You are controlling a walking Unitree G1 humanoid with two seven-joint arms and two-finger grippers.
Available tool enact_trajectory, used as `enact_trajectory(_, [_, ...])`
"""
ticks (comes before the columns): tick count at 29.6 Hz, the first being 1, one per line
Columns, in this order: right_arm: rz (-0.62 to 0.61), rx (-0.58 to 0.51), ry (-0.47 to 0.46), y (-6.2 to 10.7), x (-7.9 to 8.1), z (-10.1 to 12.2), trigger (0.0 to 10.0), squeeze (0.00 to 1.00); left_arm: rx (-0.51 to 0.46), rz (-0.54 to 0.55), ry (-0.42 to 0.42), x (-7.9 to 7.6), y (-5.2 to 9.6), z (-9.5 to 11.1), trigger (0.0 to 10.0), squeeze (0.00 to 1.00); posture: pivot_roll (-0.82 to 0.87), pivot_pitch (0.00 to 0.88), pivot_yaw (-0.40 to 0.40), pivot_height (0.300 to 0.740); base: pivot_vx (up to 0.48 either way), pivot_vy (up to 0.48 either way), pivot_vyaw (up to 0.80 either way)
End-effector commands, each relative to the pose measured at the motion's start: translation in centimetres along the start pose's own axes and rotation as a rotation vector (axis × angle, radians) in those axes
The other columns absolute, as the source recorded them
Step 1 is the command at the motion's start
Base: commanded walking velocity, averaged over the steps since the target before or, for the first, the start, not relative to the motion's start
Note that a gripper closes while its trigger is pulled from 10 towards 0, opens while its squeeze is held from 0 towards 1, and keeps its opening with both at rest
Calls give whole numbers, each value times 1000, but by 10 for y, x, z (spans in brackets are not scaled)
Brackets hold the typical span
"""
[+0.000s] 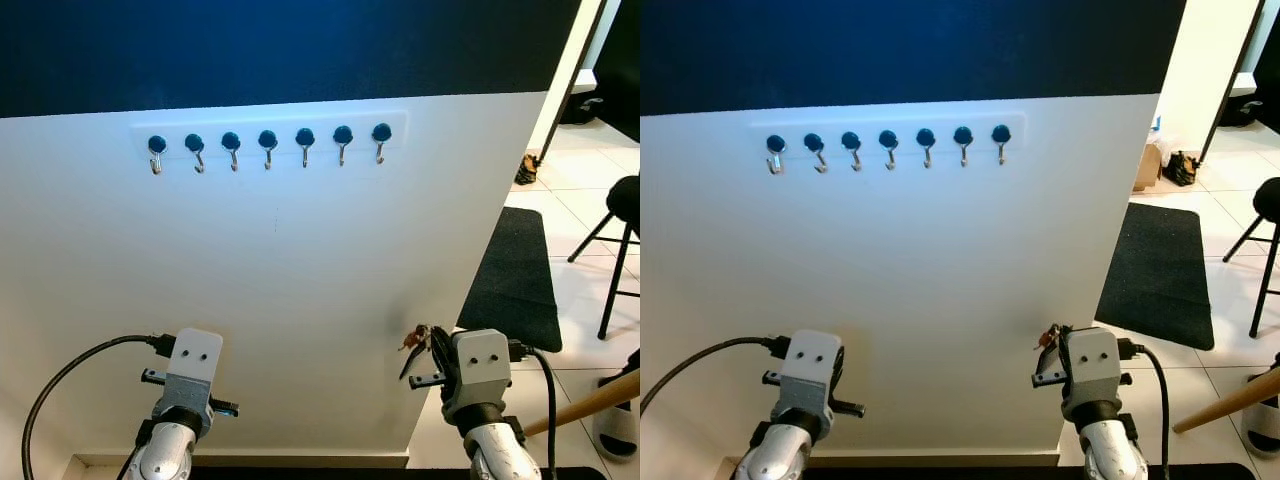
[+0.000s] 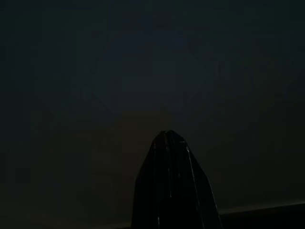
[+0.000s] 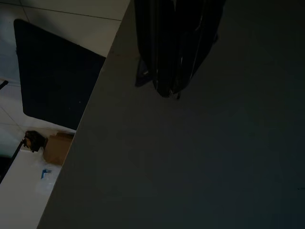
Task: Hang keys on a hook
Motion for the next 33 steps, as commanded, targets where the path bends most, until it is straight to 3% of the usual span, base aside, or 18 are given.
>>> enact_trajectory(1, [2,14,-2,3,2,-3,10000,0,22,8,-24,6,2,-5,10000,0,15,154,85,740,0,0,0])
enact_trajectory(27, [2,18,-1,3,1,-4,10000,0,19,7,-24,5,0,-4,10000,0,15,154,88,740,0,0,0])
enact_trajectory(33, [10,-7,-15,2,3,5,10000,0,13,7,-23,6,-2,-3,10000,0,15,152,96,740,0,0,0])
Point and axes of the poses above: a point about 5 cm out from each wrist's last joint towards the gripper, its own y axis pointing back from the gripper into the wrist, its own z axis along the axis of the wrist's last joint, x = y × z, the point moved 5 cm from there along -y, pointing out of the wrist towards the gripper
